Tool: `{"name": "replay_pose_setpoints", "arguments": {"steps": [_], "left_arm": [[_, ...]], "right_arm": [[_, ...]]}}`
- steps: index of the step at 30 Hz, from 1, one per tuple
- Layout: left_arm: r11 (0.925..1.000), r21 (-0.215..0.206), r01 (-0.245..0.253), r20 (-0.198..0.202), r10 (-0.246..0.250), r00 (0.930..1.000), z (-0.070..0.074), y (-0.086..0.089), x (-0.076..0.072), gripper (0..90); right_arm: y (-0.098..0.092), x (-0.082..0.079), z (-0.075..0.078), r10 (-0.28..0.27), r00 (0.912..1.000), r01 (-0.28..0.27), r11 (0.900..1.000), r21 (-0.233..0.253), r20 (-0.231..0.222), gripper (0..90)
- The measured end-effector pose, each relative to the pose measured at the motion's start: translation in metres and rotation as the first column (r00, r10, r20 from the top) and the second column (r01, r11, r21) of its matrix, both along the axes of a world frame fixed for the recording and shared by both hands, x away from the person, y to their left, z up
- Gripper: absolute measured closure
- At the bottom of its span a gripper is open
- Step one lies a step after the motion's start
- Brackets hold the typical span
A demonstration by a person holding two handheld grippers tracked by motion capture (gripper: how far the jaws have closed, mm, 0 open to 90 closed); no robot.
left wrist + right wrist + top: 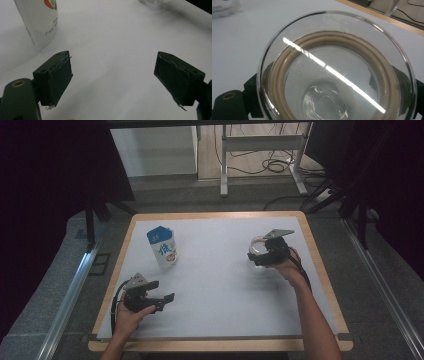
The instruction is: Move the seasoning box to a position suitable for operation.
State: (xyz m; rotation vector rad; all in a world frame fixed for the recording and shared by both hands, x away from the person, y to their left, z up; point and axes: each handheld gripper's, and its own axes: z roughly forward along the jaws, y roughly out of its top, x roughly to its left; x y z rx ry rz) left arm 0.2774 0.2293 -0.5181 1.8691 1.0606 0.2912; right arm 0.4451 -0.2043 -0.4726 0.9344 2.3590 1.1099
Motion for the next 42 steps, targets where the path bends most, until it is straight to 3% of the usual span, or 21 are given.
{"name": "replay_pose_setpoints", "arguments": {"steps": [2,4,6,8,11,12,13,16,23,28,36,40,42], "left_arm": [[1.0000,-0.001,0.000,0.001,0.000,1.0000,0.000,0.000,0.000,14.9],[1.0000,-0.003,0.001,0.003,-0.001,1.0000,0.001,-0.001,-0.001,14.9],[1.0000,-0.002,0.002,0.003,-0.002,1.0000,0.001,-0.001,-0.001,14.9],[1.0000,-0.002,0.004,0.003,-0.004,1.0000,0.002,-0.002,-0.002,14.9],[1.0000,-0.004,0.006,0.005,-0.006,1.0000,0.002,-0.001,-0.002,14.9],[1.0000,-0.004,0.005,0.005,-0.005,1.0000,0.003,-0.001,-0.002,14.9],[1.0000,-0.005,0.004,0.005,-0.004,1.0000,0.003,-0.001,-0.002,14.9],[1.0000,-0.005,0.000,0.005,0.000,1.0000,0.002,0.000,-0.002,14.9],[1.0000,-0.005,-0.002,0.005,0.002,1.0000,0.003,0.000,-0.003,14.9],[1.0000,-0.005,-0.004,0.002,0.004,1.0000,0.002,0.001,-0.002,14.9],[1.0000,-0.001,-0.002,-0.006,0.002,1.0000,0.000,-0.002,-0.002,14.9],[1.0000,-0.006,-0.001,0.001,0.001,1.0000,0.002,-0.003,-0.004,14.9],[1.0000,-0.009,-0.003,0.004,0.003,1.0000,0.003,-0.003,-0.004,14.9]], "right_arm": [[0.001,-0.004,0.001,0.029,0.9996,-0.029,1.000,0.006,-0.001,11.5],[0.007,-0.019,0.001,0.096,0.9952,-0.096,0.995,0.015,-0.018,11.5],[0.010,-0.025,0.001,0.115,0.9932,-0.114,0.993,0.016,-0.021,11.5],[0.017,-0.042,0.001,0.165,0.9860,-0.164,0.986,0.025,-0.023,11.5],[0.021,-0.053,0.002,0.191,0.9813,-0.190,0.981,0.035,-0.022,11.5],[0.025,-0.064,0.005,0.220,0.9752,-0.219,0.975,0.039,-0.022,11.5],[0.025,-0.064,0.005,0.220,0.9752,-0.219,0.975,0.039,-0.022,11.5],[0.032,-0.080,0.007,0.265,0.9641,-0.264,0.963,0.052,-0.019,11.5],[0.040,-0.086,0.000,0.274,0.9611,-0.273,0.962,0.023,-0.038,11.5],[0.039,-0.084,-0.010,0.283,0.9557,-0.283,0.959,0.012,-0.079,11.3],[0.040,-0.086,-0.012,0.277,0.9578,-0.276,0.961,0.023,-0.078,8.9],[0.035,-0.092,-0.001,0.215,0.9762,-0.212,0.974,0.076,-0.029,3.9],[0.030,-0.095,0.004,0.190,0.9817,-0.188,0.976,0.108,-0.011,3.9]]}}
